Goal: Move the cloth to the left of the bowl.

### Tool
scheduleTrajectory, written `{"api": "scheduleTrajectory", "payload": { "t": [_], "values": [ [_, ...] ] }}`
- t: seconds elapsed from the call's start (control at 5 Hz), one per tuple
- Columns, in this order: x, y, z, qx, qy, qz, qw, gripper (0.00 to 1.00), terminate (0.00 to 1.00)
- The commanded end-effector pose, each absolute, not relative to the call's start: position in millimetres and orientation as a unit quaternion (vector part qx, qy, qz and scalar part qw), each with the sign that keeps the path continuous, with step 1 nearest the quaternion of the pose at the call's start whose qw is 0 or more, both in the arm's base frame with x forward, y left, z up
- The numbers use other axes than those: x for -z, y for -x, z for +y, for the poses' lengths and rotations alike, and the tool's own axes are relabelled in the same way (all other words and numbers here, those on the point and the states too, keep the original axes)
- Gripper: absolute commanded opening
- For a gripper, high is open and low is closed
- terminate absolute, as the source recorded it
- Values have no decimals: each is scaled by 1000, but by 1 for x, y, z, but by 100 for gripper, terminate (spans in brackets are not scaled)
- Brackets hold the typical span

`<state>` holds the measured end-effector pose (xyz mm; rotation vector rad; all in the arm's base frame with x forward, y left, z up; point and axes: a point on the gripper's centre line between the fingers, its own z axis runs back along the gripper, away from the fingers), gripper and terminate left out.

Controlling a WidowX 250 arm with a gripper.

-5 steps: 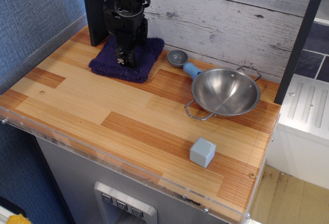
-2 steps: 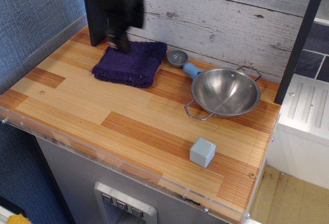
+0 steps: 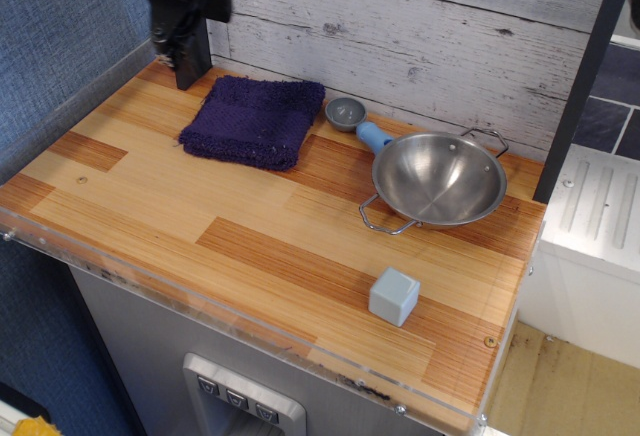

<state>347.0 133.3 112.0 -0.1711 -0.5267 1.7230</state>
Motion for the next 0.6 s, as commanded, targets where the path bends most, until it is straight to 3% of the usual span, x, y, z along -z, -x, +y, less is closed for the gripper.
{"api": "scheduleTrajectory", "payload": {
  "t": [0.0, 0.2, 0.4],
  "values": [
    [-135, -346, 126, -743, 90, -255, 612, 100, 0],
    [-135, -346, 126, -743, 90, -255, 612, 100, 0],
    [-135, -346, 126, -743, 90, -255, 612, 100, 100]
  ]
}}
